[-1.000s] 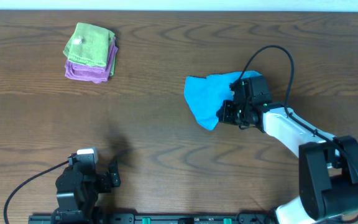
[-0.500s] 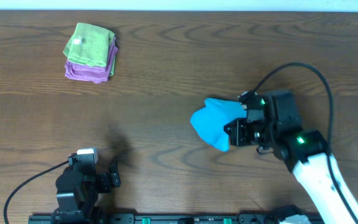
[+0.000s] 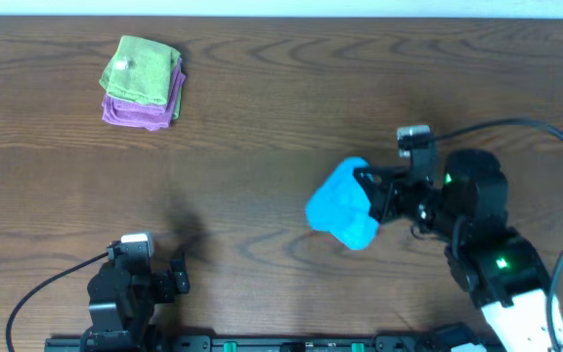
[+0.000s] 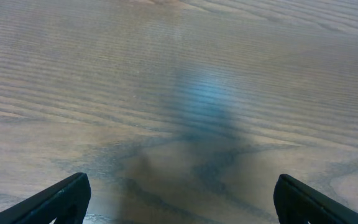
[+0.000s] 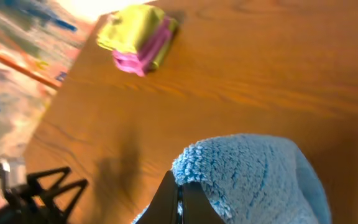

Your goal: Fold the cloth

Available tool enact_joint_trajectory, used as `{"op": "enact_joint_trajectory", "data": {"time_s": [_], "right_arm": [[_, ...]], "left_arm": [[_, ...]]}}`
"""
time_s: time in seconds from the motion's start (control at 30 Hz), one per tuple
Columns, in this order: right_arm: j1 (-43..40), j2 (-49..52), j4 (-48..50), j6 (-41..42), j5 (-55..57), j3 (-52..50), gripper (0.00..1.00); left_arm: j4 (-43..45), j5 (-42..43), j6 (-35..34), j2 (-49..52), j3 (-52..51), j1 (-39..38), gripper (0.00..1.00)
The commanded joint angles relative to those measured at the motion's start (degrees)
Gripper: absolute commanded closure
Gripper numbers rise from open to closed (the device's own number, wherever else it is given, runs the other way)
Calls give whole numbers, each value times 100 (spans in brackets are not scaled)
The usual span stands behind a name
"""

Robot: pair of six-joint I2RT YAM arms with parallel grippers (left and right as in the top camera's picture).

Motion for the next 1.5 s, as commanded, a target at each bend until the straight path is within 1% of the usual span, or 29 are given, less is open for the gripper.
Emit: {"op": "enact_joint_trajectory", "data": {"time_s": [0.0,0.1,0.27,0.37,0.5,0.53,0.6,0.67,0.7,0.73,0.77,0.8,0.83,0.87,0.93,1.03,1.17,1.2,1.33,1.47], "right_arm": [[94,219,376,308,-872,24,99],[345,367,898,616,-1259,26,99],[1078,503,1552,916,-1329,55,99],[1488,680,1611,885,-1307,94,99],[1513,1054,1499,420,-1224,94,99],[1460,1158,1419,286,-1069,96,99],[1222,1390,1106,-70,-343,94,99],[848,1556,750,-205,1115,94,99],[417,1639,553,-203,2774,94,87],[162,1646,529,-181,3541,94,74],[-118,1628,555,-181,4079,103,69],[-330,1598,592,-184,4236,109,44],[-527,1556,599,-203,4197,122,22],[-699,1499,540,-205,4024,144,20],[-857,1386,389,-208,3587,160,20],[-844,1228,63,-208,2776,160,21],[-662,1143,-669,-555,914,160,27],[-581,1150,-922,-643,612,160,27],[-81,1318,-1740,-1172,297,157,29],[601,1816,-1786,-1434,389,155,29]], "left_arm": [[-345,-66,142,-33,-48,-28,5],[-345,-66,142,-33,-48,-28,5],[-345,-66,142,-33,-48,-28,5],[-345,-66,142,-33,-48,-28,5],[-345,-66,142,-33,-48,-28,5],[-345,-66,142,-33,-48,-28,5],[-345,-66,142,-33,-48,-28,5],[-345,-66,142,-33,-48,-28,5],[-345,-66,142,-33,-48,-28,5],[-345,-66,142,-33,-48,-28,5],[-345,-66,142,-33,-48,-28,5],[-343,-66,142,-33,-48,-28,5],[-343,-66,144,-33,-48,-28,5],[-345,-66,142,-33,-48,-28,5],[-343,-66,142,-33,-48,-28,5],[-345,-66,142,-33,-48,-28,5],[-345,-66,142,-33,-48,-28,5],[-345,-66,142,-33,-48,-28,5],[-345,-66,142,-33,-48,-28,5],[-345,-66,142,-33,-48,-28,5]]}}
